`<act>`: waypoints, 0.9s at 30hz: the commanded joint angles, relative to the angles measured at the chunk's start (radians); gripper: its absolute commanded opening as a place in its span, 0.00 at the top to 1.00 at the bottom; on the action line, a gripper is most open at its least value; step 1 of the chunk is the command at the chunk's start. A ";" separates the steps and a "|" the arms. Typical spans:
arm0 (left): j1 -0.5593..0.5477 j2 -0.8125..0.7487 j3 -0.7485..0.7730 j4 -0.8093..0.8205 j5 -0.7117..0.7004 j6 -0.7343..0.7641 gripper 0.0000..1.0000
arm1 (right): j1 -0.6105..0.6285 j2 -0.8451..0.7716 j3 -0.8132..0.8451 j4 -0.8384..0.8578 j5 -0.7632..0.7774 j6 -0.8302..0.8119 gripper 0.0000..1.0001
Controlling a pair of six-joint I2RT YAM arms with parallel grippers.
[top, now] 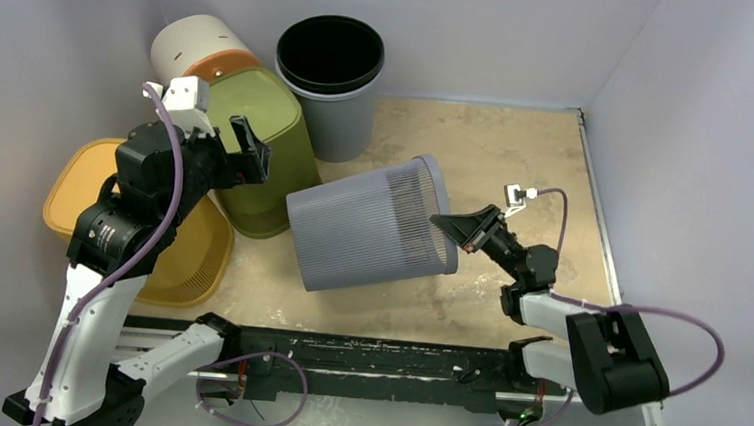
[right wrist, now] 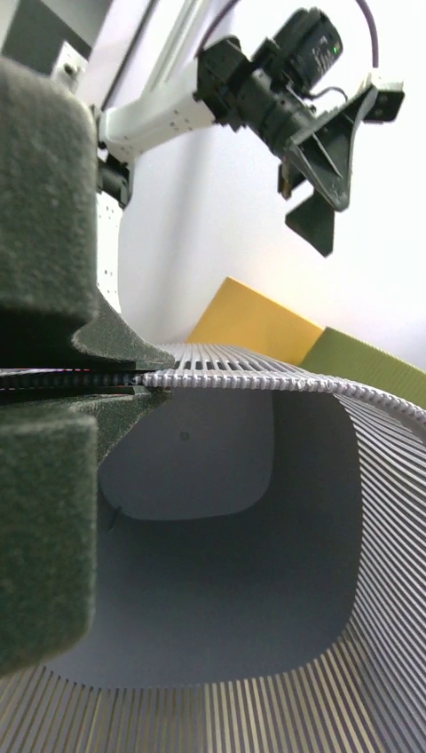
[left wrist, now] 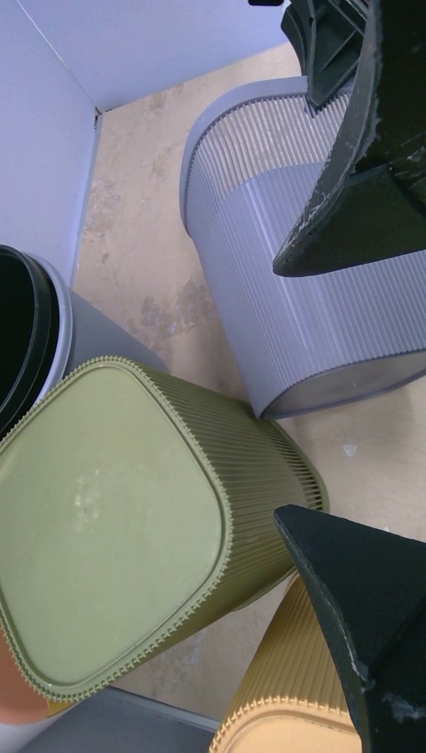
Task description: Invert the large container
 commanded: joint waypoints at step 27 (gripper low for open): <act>-0.002 0.087 0.130 -0.049 -0.055 -0.054 0.03 | 0.280 0.277 0.285 0.563 0.018 0.457 1.00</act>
